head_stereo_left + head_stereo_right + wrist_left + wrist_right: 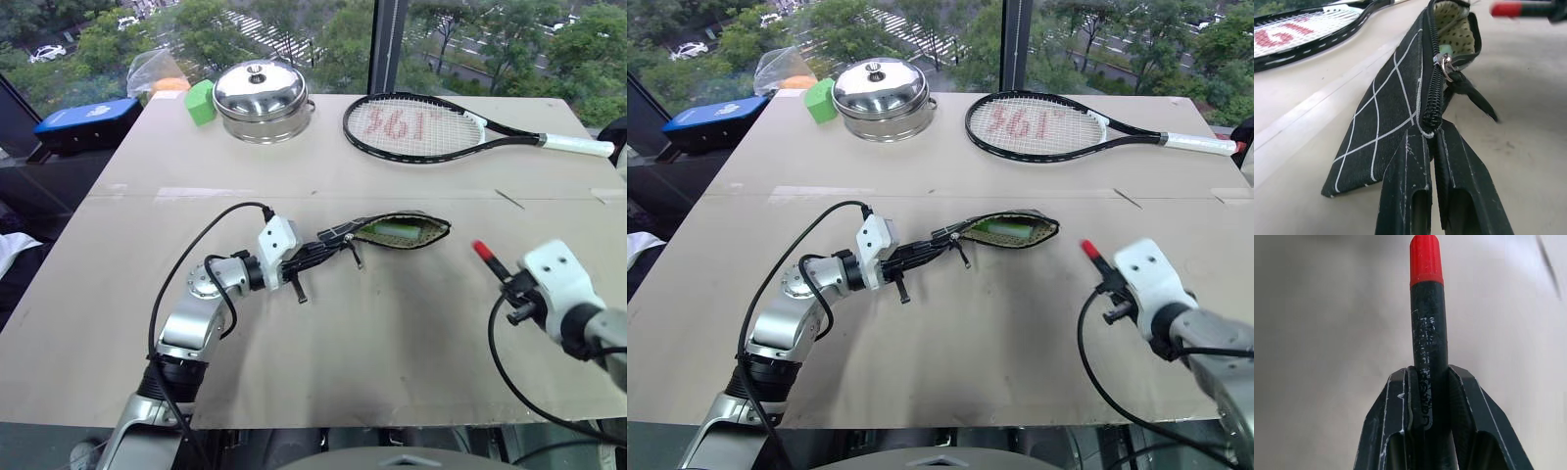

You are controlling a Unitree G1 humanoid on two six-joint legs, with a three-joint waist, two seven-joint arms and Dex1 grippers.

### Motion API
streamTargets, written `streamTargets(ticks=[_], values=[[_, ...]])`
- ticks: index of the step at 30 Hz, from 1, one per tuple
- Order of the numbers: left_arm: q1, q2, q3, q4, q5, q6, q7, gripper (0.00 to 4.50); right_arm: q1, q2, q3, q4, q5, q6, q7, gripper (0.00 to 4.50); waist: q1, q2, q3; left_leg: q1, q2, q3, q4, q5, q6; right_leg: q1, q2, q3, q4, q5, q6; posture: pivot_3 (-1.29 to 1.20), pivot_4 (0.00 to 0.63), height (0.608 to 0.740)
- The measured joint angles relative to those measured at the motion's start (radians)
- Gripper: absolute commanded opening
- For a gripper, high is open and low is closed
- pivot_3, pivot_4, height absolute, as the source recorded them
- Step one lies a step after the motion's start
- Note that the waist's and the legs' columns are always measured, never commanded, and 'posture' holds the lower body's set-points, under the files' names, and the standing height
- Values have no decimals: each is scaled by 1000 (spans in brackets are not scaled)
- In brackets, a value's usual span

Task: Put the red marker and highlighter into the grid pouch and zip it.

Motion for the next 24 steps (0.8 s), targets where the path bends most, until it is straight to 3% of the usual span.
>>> streamTargets(ticks=[3, 8, 15, 19, 20, 21, 23, 24], values=[[-1, -1, 1, -3, 0, 3, 6, 0, -140, -101, 130, -2, 33, -18, 37, 205, 2, -2, 1, -1, 0, -1, -2, 0, 0, -1, 0, -1, 0, 2, -3, 0, 150, 740], [12, -3, -1, -17, 3, -6, 12, 0, -392, -133, 375, 55, 19, -23, 69, 205, 4, -2, 1, -2, -1, 2, -1, 0, 0, -1, -2, 2, -3, 3, -3, 0, 150, 740], [50, 4, -31, -63, 21, -46, 1, 0, -755, -113, 848, 312, -200, -171, 139, 205, -5, -1, 2, -2, -2, 4, 0, 0, 0, -3, -6, 2, -3, 2, -4, 0, 150, 740], [58, -5, -43, -83, 22, -48, 4, 0, -843, -13, 1012, 508, -323, -323, 223, 2021, -4, -1, 2, -2, -2, 4, 0, 1, -1, -2, -6, 1, -1, 5, 1, 0, 150, 740], [58, -6, -44, -85, 22, -47, 9, 0, -853, 8, 1026, 560, -354, -375, 250, 2652, -3, -1, 2, -2, -2, 5, 0, 2, -3, -2, -6, 0, 0, 5, 1, 0, 150, 740], [58, -7, -44, -85, 22, -47, 13, 0, -854, 11, 1026, 578, -369, -394, 258, 2863, -1, -1, 2, -2, -2, 5, 0, 2, -4, -2, -6, 0, 0, 5, 1, 0, 150, 740], [57, -9, -43, -87, 21, -40, 23, 0, -839, 11, 977, 601, -370, -400, 275, 3874, 3, -1, 1, -3, -2, 5, 1, 2, -4, -2, -6, 0, 0, 5, 1, 0, 150, 740], [57, -11, -41, -90, 20, -35, 29, 0, -809, 12, 888, 594, -341, -376, 292, 3874, 5, -2, 1, -3, -2, 5, 1, 3, -4, -2, -7, -1, 0, 5, 1, 0, 150, 740]])
